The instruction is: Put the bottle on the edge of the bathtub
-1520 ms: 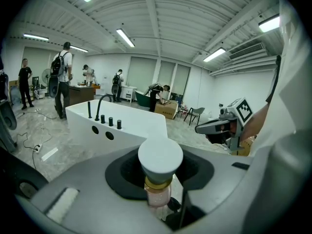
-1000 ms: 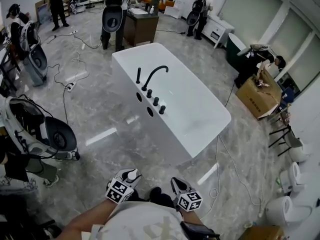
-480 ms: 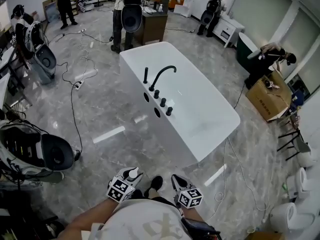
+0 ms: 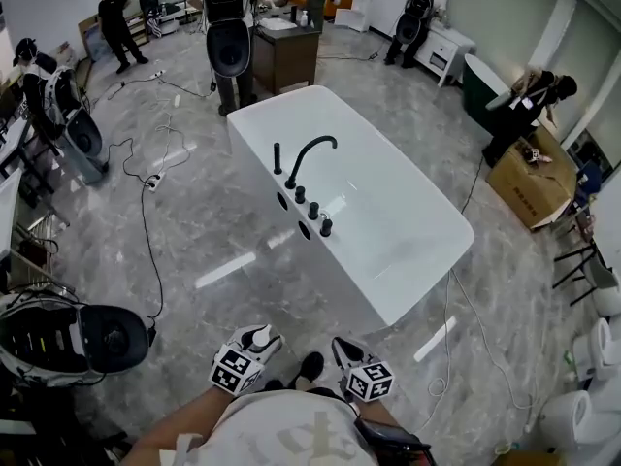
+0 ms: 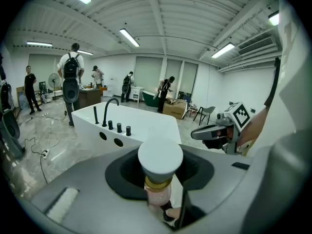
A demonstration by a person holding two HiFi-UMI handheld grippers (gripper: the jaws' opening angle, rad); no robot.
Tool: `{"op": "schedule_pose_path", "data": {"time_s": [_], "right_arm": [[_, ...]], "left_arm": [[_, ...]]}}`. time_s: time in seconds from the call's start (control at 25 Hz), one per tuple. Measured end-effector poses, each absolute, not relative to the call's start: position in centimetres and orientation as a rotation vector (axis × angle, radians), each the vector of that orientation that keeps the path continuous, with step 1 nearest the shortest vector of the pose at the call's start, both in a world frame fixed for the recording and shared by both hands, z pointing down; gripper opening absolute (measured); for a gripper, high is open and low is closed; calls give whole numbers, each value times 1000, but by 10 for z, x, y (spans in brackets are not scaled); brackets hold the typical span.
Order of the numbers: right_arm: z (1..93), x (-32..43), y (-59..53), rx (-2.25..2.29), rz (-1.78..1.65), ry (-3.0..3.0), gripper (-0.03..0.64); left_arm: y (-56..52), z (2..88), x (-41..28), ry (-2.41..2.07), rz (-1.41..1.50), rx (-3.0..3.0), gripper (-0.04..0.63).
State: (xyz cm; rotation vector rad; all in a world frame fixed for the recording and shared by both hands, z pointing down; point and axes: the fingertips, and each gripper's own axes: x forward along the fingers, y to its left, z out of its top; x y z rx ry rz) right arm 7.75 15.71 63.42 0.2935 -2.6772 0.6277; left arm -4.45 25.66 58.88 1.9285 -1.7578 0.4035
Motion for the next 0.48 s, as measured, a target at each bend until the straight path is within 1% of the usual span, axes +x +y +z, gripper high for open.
{"op": "schedule_pose_path", "data": {"time_s": [0.48], "right_arm": [[643, 82, 83, 317, 676, -2664, 6]], "left_arm": [[174, 590, -35, -1709, 432, 1954, 138]]}}
